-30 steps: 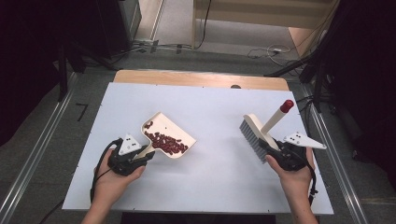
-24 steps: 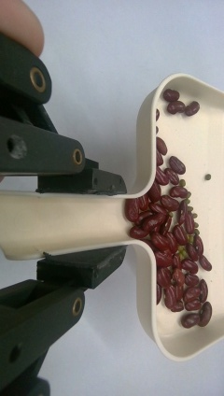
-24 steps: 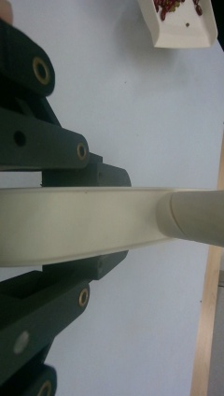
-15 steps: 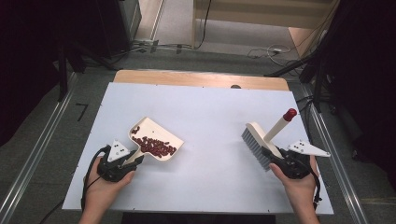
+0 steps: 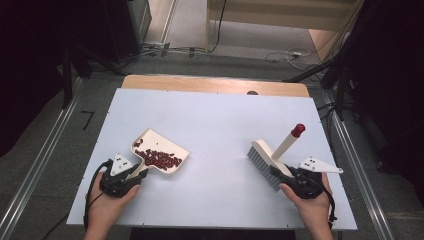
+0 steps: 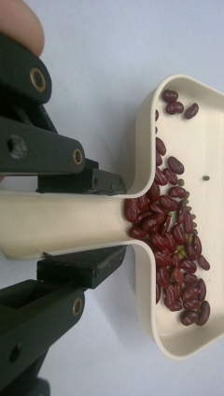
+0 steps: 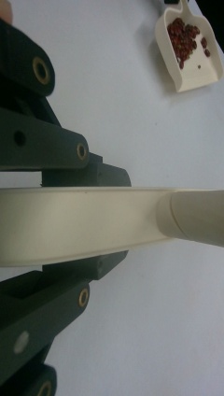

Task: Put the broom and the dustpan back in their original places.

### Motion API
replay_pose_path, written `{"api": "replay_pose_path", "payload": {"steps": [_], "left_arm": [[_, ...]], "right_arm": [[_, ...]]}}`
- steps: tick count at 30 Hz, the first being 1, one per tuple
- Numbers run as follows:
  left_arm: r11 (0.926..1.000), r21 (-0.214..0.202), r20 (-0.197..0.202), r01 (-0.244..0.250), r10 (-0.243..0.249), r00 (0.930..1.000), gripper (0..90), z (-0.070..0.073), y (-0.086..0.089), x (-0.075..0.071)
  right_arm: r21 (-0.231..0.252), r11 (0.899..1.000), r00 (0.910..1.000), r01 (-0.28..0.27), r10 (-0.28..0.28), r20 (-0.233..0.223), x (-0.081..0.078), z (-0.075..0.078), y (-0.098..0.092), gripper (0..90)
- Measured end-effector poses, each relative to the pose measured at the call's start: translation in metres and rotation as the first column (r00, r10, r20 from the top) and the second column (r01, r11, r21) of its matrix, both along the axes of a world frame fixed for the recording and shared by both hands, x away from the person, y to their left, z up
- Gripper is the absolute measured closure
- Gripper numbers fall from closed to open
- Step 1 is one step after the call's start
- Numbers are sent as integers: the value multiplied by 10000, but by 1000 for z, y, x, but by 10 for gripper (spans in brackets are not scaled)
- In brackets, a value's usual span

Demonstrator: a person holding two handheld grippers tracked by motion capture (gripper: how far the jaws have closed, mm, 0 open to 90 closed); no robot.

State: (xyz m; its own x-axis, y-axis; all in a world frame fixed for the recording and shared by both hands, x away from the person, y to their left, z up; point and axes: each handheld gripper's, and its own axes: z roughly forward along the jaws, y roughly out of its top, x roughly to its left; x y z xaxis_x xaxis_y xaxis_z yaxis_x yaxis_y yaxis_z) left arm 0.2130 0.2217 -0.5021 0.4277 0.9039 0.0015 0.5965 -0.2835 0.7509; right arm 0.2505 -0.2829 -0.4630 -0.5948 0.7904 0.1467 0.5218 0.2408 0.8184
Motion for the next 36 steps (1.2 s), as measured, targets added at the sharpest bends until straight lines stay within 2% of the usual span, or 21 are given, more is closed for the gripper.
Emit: {"api": "replay_pose_path", "payload": {"steps": [8, 14, 23, 34, 36], "left_arm": [[9998, -18, -66, -177, 177, 9998, 664, -5, 6, -1], [9998, -19, -127, -204, 204, 9997, 664, -9, 5, 0], [9995, 2, -79, -316, 316, 9995, 663, -14, 4, 1], [9990, 25, -31, -451, 451, 9990, 662, -16, 3, 2], [9990, 24, -31, -448, 448, 9990, 663, -16, 3, 2]], "right_arm": [[384, 9977, 9978, -553, 566, -343, -1, -5, 12, 652], [657, 9975, 9970, -249, 296, -716, 5, -12, 4, 652], [1034, 9944, 9957, 208, -113, -918, 16, -21, -14, 651], [1904, 9810, 9879, 367, -69, -1547, 31, -35, -32, 648], [2190, 9746, 9845, 471, -82, -1754, 34, -38, -36, 646]]}}
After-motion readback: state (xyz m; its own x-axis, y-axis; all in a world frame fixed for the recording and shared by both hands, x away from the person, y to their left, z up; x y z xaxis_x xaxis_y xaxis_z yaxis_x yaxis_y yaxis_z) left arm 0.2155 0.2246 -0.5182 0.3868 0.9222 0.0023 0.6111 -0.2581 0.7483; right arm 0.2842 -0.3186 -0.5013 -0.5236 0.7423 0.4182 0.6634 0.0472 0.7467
